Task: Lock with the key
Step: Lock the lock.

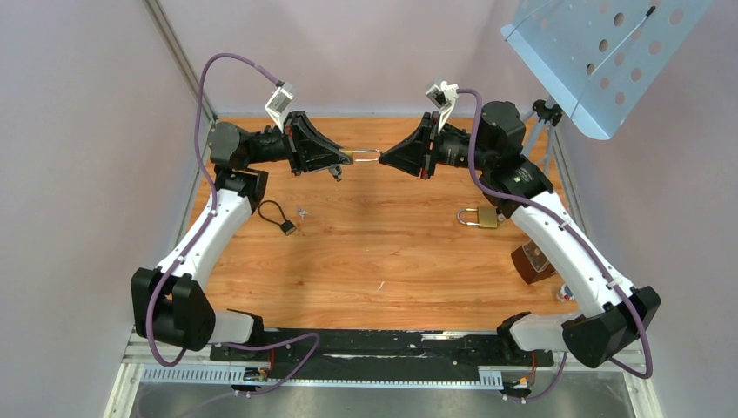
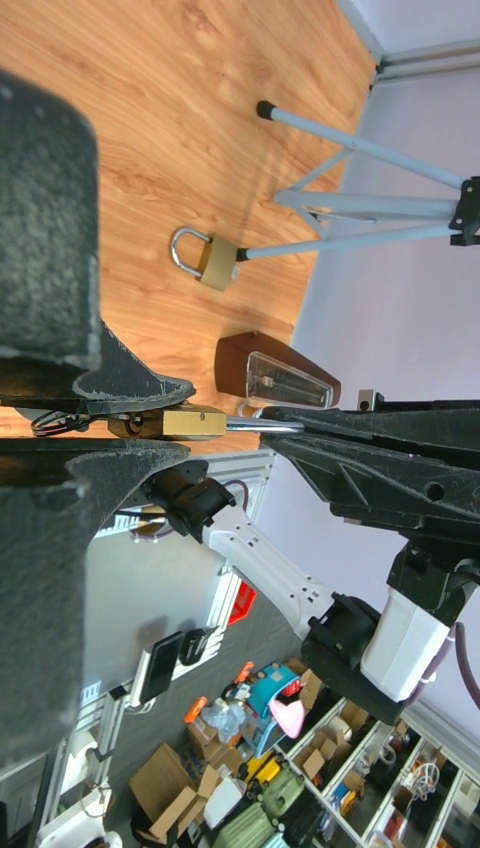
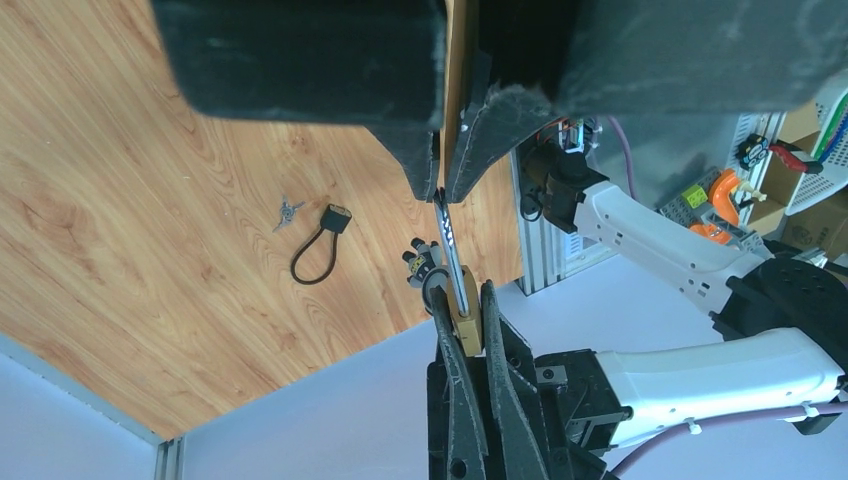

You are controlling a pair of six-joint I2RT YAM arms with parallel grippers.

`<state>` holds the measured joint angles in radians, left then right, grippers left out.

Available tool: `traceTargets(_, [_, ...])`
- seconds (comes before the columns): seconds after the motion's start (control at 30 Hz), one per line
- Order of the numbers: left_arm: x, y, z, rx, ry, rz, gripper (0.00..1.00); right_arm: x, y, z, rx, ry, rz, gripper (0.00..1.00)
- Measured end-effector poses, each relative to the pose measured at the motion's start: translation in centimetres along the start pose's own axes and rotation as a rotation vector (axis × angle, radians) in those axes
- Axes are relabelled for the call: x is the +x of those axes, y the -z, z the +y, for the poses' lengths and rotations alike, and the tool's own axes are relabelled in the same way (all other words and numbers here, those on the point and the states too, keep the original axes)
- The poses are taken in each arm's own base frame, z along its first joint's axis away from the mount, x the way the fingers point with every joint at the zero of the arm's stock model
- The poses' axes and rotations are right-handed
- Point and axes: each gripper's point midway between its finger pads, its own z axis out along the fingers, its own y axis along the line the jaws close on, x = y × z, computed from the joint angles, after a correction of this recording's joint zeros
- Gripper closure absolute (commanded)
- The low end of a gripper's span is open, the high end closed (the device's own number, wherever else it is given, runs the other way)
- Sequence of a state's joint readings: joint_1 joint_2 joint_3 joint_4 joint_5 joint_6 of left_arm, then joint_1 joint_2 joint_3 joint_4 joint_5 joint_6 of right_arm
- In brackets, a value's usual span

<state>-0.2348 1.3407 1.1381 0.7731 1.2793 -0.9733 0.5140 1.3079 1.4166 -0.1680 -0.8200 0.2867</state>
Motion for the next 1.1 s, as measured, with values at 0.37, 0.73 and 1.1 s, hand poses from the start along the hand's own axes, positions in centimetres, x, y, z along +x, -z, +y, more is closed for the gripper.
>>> traceTargets(0.37, [-0.2,0.1,0.1,-0.006,-0.002,-0.008,1.0,0.1,-0.5,-0.1,-0.009,-0.011,0.003,1.0])
traceTargets(0.73, [0.1,0.6,0.4,-0.046,-0.012,-0.051,1.0,0.1,-1.7,-0.2,-0.026,-0.039,-0.009,1.0])
traceTargets(1.1, [0.3,0.7,1.3,-0.078,-0.023,-0.075,1.0,0.7,-3.1,-1.2,-0.01,-0.049,-0.008,1.0])
